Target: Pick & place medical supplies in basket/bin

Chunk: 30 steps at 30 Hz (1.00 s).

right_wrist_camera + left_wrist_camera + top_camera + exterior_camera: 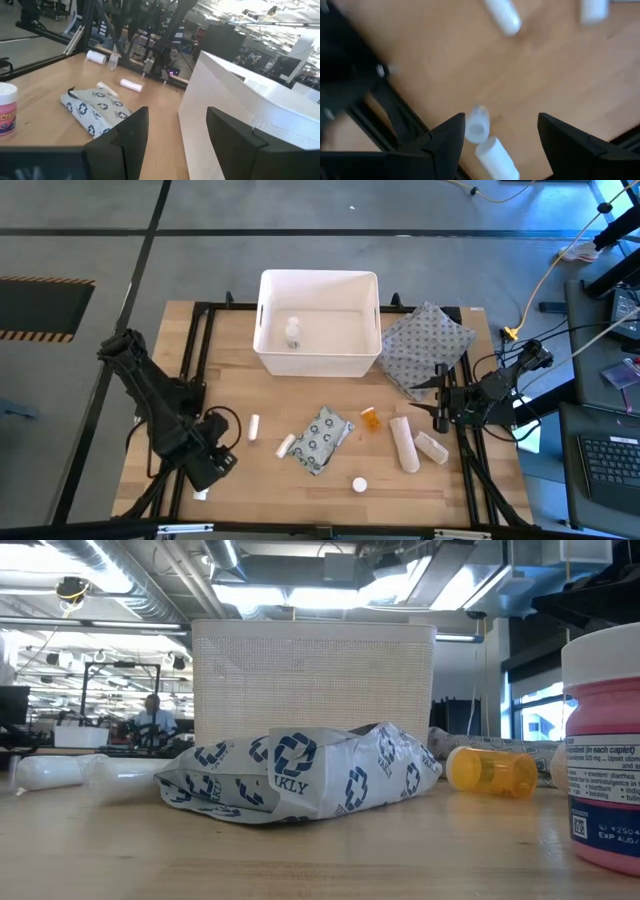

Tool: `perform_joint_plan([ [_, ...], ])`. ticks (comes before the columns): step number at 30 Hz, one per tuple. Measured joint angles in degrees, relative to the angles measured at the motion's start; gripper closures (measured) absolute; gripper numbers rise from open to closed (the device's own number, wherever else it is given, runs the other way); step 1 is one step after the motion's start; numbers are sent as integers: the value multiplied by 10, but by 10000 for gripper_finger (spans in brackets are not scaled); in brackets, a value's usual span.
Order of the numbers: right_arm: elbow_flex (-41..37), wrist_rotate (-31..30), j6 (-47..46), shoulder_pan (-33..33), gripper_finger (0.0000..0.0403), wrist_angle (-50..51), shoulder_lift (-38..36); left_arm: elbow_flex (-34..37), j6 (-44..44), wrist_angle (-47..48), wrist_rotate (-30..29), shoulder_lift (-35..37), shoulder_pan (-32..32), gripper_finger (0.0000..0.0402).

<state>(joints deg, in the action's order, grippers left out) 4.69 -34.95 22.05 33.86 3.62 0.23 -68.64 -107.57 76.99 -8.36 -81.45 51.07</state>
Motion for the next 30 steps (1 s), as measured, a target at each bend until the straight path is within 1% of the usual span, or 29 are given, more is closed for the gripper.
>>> perform_joint_plan([
  [4, 0, 0, 6, 0, 201, -1, 0, 37, -63, -30, 39, 0, 10, 161],
  [8, 0, 0, 8, 0, 201, -1, 0, 72, -100, -60, 58, 0, 18, 161],
  [15, 0, 0, 8, 0, 201, -1, 0, 134, -118, -156, 69, 0, 23, 161],
  [21, 0, 0, 8, 0, 201, -1, 0, 164, -136, -158, 112, 0, 23, 161],
  [24, 0, 0, 8, 0, 201, -1, 0, 172, -140, -161, 113, -1, 25, 161],
  [30, 0, 0, 8, 0, 201, -1, 0, 188, -143, -198, 110, -1, 25, 161],
])
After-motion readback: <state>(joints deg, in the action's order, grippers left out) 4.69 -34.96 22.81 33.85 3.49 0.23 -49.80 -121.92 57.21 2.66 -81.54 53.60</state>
